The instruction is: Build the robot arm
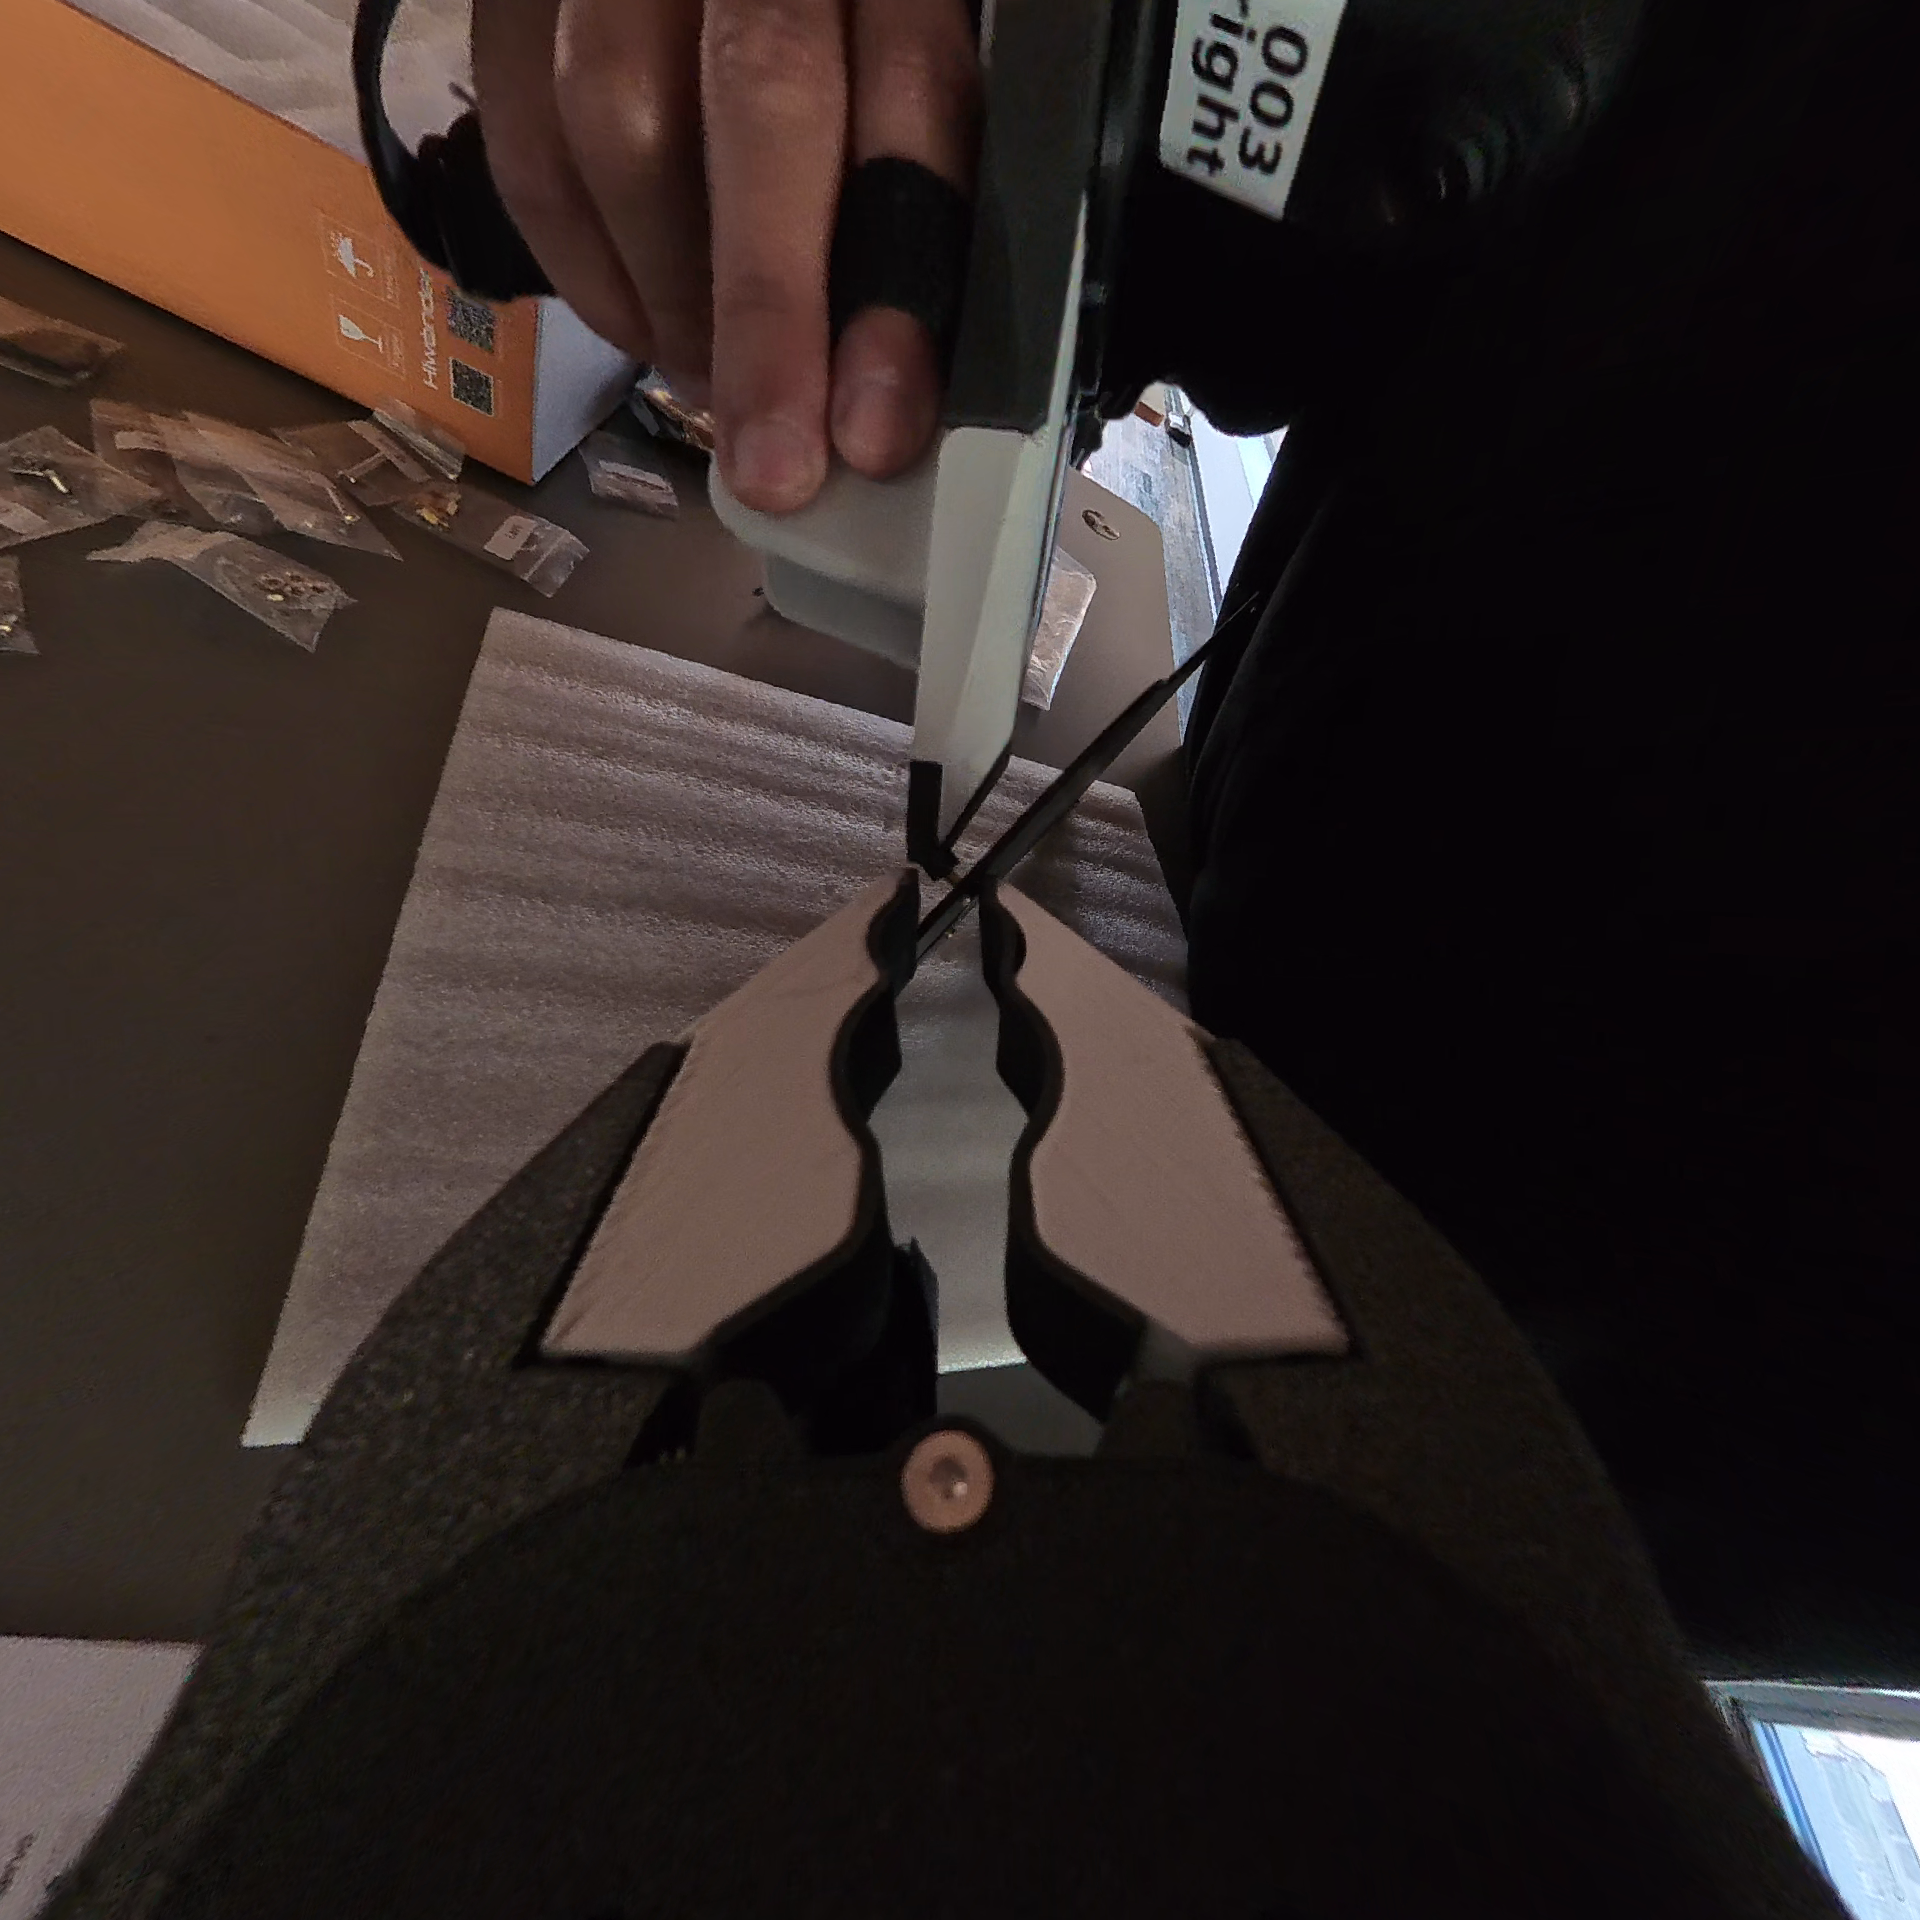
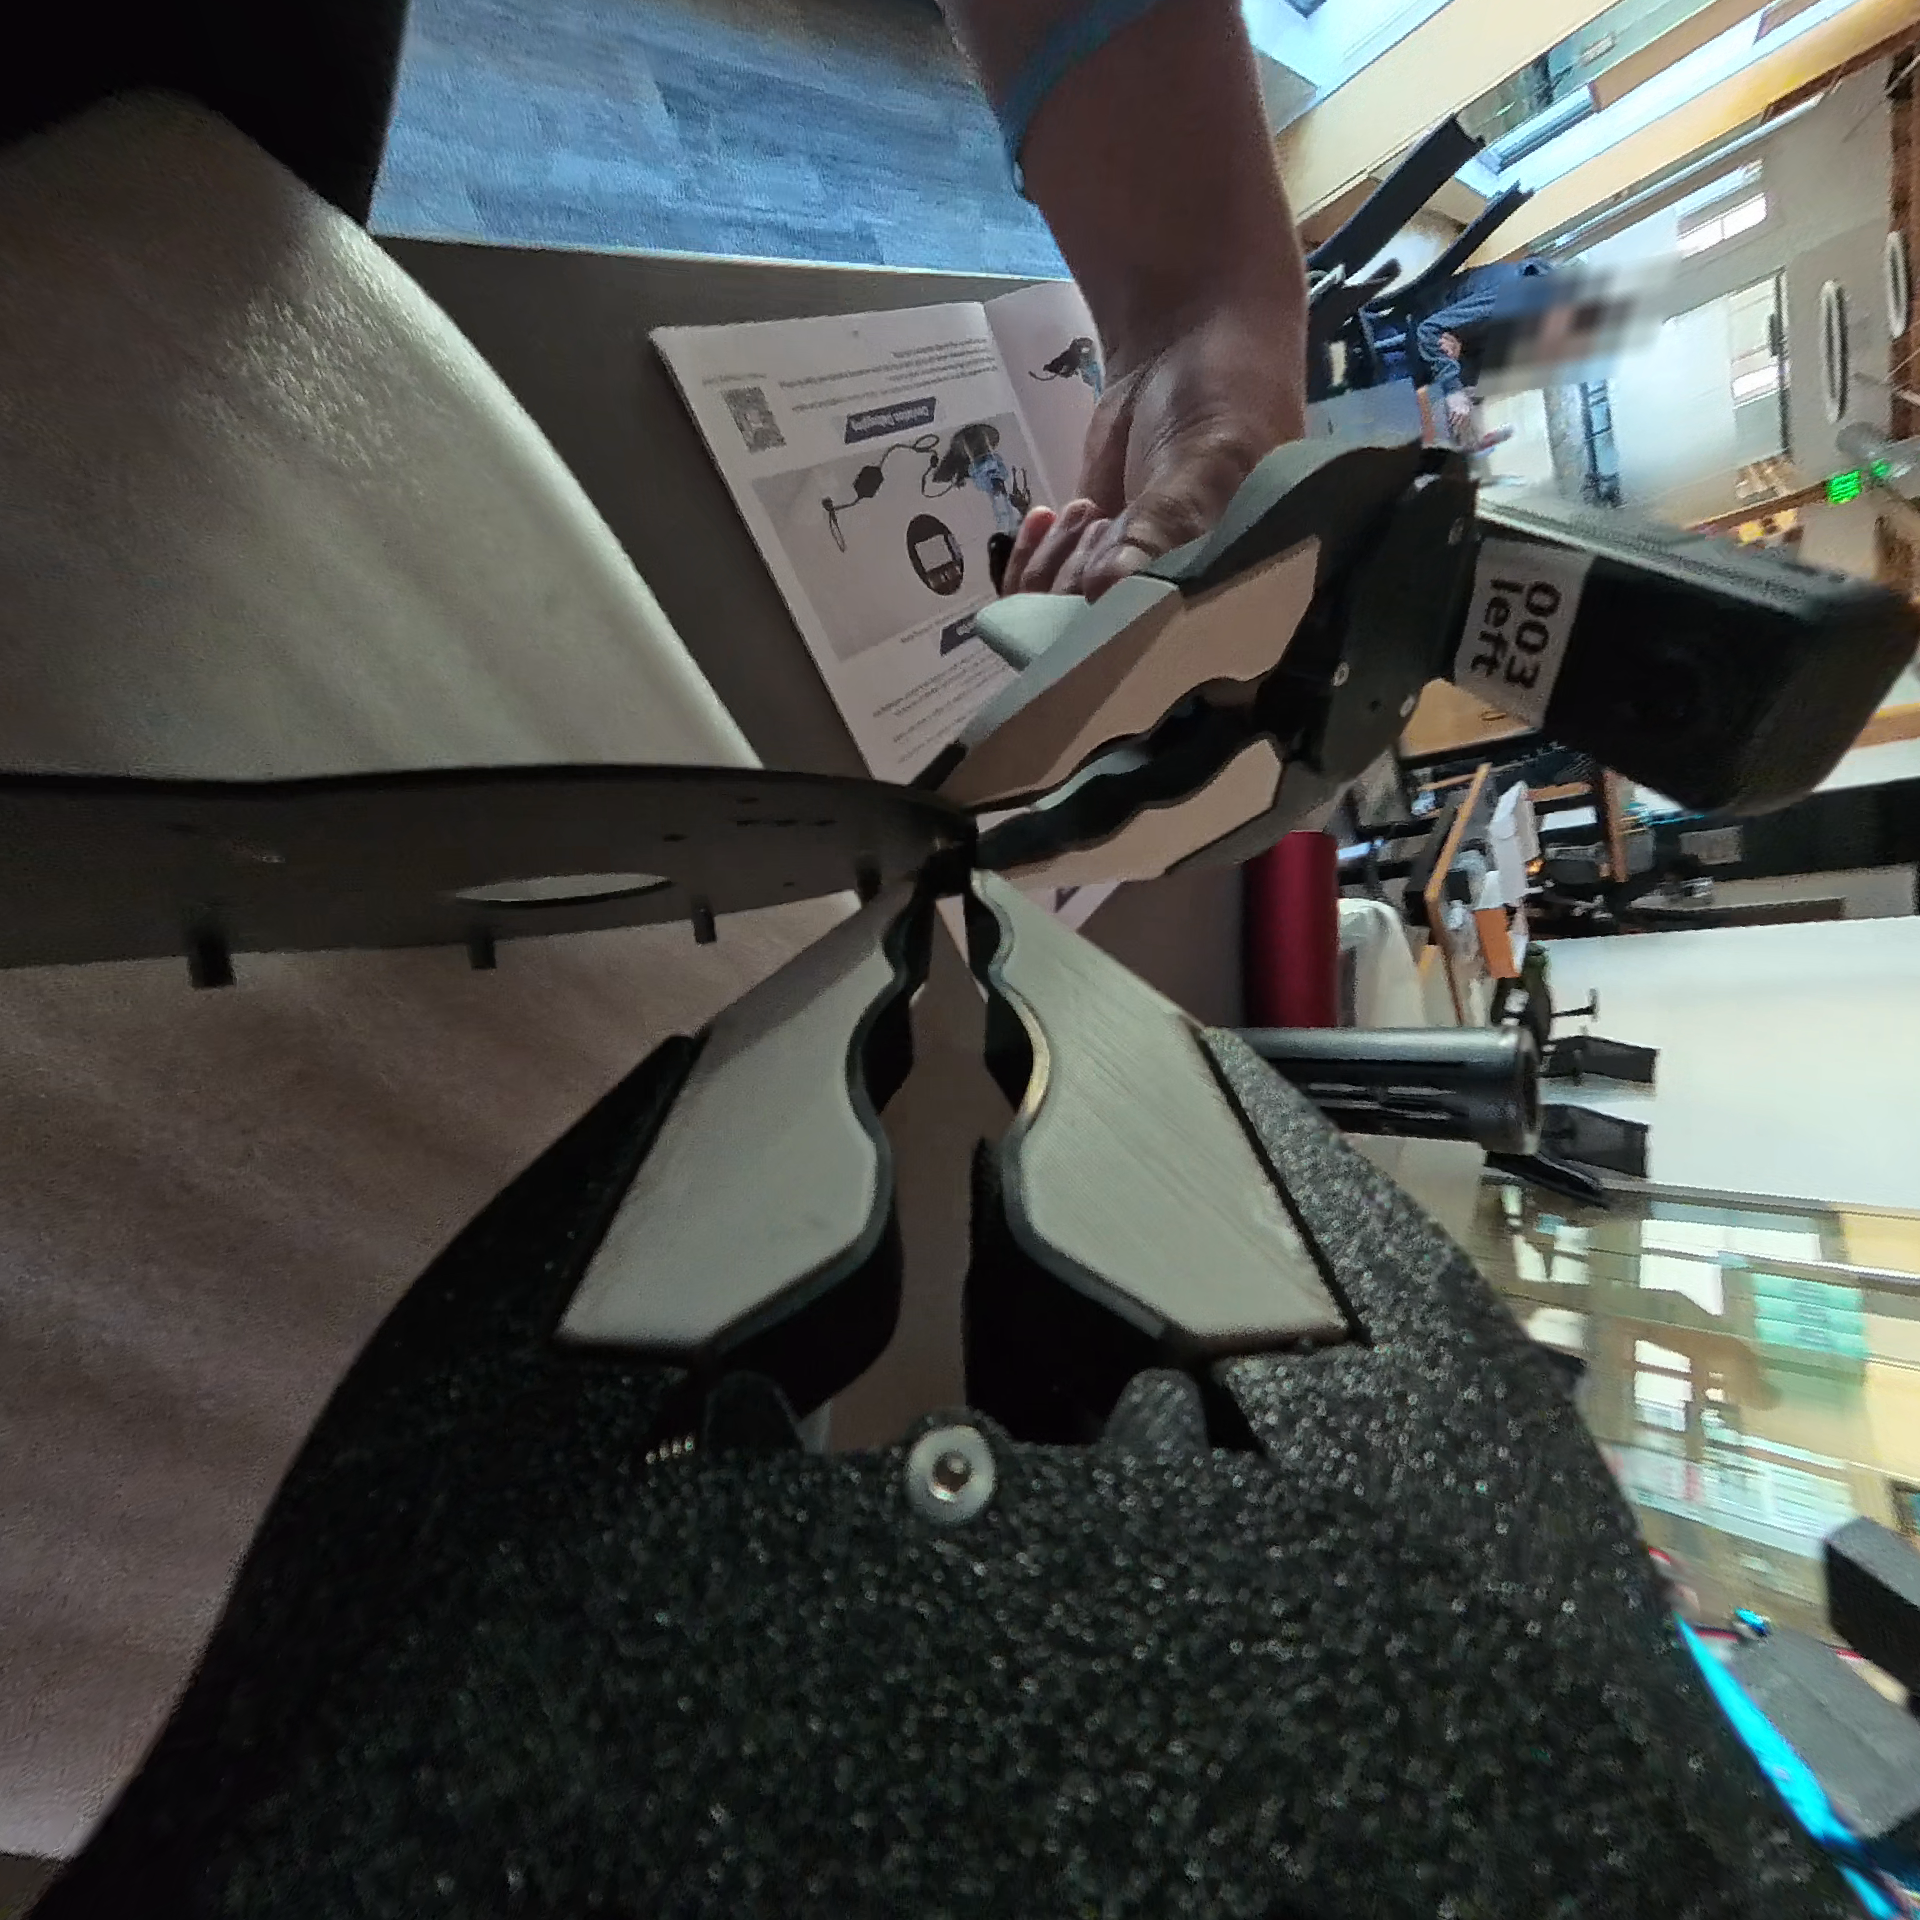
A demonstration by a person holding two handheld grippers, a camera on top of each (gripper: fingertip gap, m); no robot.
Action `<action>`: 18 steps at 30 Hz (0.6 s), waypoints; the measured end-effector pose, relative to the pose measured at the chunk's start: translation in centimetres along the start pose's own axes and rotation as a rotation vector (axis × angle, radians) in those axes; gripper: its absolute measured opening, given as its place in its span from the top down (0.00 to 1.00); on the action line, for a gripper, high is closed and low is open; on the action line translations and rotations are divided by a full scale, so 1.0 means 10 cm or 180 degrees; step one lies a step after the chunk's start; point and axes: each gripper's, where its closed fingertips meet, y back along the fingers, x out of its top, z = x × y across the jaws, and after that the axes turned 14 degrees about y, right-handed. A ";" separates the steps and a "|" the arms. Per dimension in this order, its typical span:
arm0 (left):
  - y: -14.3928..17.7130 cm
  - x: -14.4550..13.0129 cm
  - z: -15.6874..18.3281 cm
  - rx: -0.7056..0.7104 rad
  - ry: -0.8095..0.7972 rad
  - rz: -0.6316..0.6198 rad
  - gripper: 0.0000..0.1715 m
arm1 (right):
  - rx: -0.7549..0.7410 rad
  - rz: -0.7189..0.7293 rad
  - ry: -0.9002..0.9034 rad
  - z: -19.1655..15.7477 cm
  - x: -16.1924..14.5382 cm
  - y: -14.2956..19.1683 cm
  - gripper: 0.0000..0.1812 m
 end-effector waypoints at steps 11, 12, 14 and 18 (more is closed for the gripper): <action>0.00 0.01 -0.01 -0.0207 0.0162 0.0005 0.94 | -0.0491 -0.0119 0.0805 0.01 0.00 0.00 0.97; 0.00 0.02 -0.01 -0.0228 0.0183 0.0015 0.94 | -0.0591 -0.0155 0.0930 0.01 0.00 0.00 0.97; 0.00 0.02 -0.02 -0.0268 0.0215 0.0039 0.94 | -0.0783 -0.0221 0.1133 0.01 0.00 0.01 0.98; 0.00 0.03 -0.03 -0.0297 0.0238 0.0092 0.94 | -0.0873 -0.0280 0.1258 0.00 -0.01 0.03 0.98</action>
